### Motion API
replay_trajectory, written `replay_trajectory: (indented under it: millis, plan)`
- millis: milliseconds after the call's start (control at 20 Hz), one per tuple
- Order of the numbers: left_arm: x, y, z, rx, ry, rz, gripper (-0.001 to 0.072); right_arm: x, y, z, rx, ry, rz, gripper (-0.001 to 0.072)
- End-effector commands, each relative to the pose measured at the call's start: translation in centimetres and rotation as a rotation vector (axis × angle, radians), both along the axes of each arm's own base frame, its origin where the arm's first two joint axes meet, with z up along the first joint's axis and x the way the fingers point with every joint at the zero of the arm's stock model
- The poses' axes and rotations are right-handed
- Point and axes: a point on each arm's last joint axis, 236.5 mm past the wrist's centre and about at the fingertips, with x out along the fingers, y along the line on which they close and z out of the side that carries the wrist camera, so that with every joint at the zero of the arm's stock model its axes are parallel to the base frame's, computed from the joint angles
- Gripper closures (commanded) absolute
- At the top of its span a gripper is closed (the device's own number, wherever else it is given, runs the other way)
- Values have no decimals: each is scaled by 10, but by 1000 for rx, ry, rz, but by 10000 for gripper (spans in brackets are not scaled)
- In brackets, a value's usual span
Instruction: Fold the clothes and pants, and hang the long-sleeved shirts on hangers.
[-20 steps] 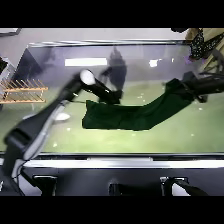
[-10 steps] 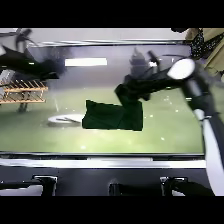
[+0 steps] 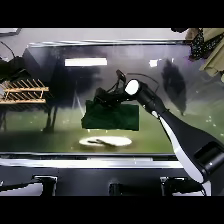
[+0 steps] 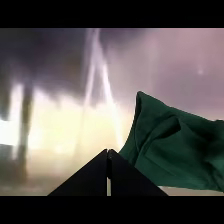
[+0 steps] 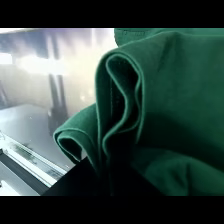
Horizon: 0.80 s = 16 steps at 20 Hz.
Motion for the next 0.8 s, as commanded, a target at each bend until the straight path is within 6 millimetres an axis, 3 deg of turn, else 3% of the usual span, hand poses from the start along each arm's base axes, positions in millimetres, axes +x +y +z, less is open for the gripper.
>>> replay_trajectory:
  millis: [0, 200, 300, 350, 450, 550, 650, 750]
  plan:
    - [-1, 6, 0, 3, 1, 12, 690, -1, 20, -7, 31, 1, -11, 683]
    - [0, 4, 0, -5, 1, 9, 690, 5, 34, -8, 48, -39, -36, 673]
    - [0, 2, 0, -14, 0, 4, 690, 10, 41, -5, 77, -54, -62, 519]
    - [0, 1, 1, -19, -1, 1, 690, 7, 48, 1, 105, -50, -64, 480]
    - [0, 0, 1, -21, -1, 0, 690, -7, 64, 21, 191, -47, -9, 308]
    - [0, 0, 1, -21, -1, 1, 690, -26, 72, 47, 258, -45, 65, 297]
    - [0, 0, 1, -21, -1, 0, 690, -26, 56, 72, 269, -76, 78, 297]
    - [0, 0, 1, -21, -1, 0, 690, -13, 15, 98, 253, -121, 63, 297]
